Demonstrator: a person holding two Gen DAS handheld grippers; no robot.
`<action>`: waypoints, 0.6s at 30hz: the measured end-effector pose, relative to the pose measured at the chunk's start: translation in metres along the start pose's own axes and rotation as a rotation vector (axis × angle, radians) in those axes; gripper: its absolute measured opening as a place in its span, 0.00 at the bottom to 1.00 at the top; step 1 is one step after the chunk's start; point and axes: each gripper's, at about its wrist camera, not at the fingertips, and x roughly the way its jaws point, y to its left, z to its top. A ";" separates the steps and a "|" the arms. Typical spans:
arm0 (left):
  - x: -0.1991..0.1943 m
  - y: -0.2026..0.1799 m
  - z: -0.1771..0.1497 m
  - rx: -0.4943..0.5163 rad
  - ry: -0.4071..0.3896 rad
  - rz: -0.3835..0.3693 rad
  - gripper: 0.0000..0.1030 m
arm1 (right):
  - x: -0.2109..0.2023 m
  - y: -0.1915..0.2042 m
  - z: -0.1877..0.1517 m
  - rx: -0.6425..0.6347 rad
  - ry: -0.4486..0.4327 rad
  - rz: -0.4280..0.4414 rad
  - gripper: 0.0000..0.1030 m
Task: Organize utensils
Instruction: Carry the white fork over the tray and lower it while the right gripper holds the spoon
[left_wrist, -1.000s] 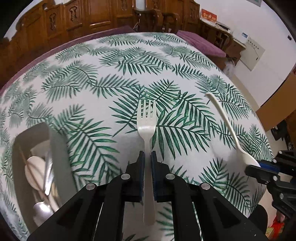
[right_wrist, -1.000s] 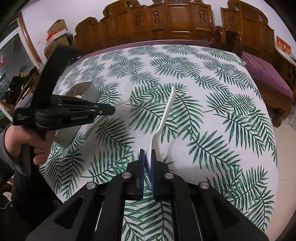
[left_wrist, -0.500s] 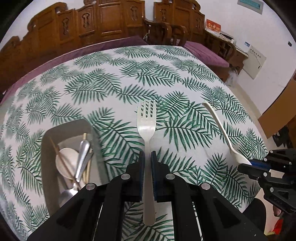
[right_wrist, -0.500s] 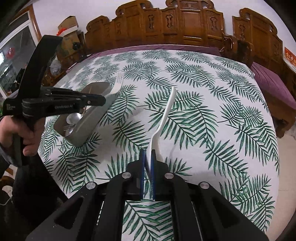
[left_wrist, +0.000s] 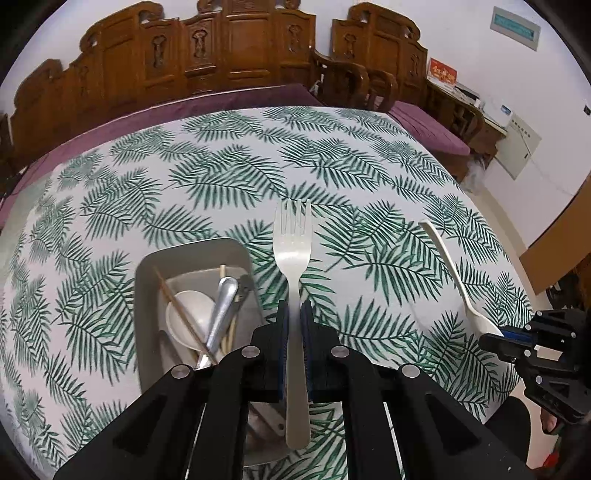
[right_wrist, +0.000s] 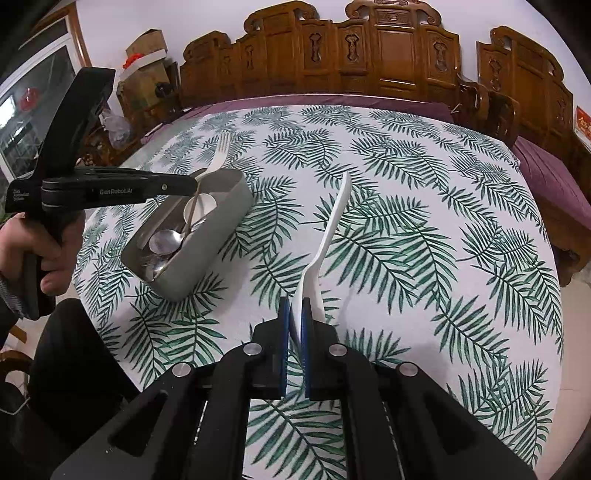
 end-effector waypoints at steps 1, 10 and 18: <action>-0.002 0.002 -0.001 -0.003 -0.002 0.001 0.06 | 0.001 0.002 0.001 -0.002 0.001 -0.001 0.07; -0.001 0.038 -0.009 -0.047 0.004 0.018 0.06 | 0.006 0.017 0.005 -0.008 0.016 -0.004 0.07; 0.009 0.071 -0.023 -0.081 0.038 0.035 0.06 | 0.012 0.025 0.009 -0.013 0.028 -0.008 0.07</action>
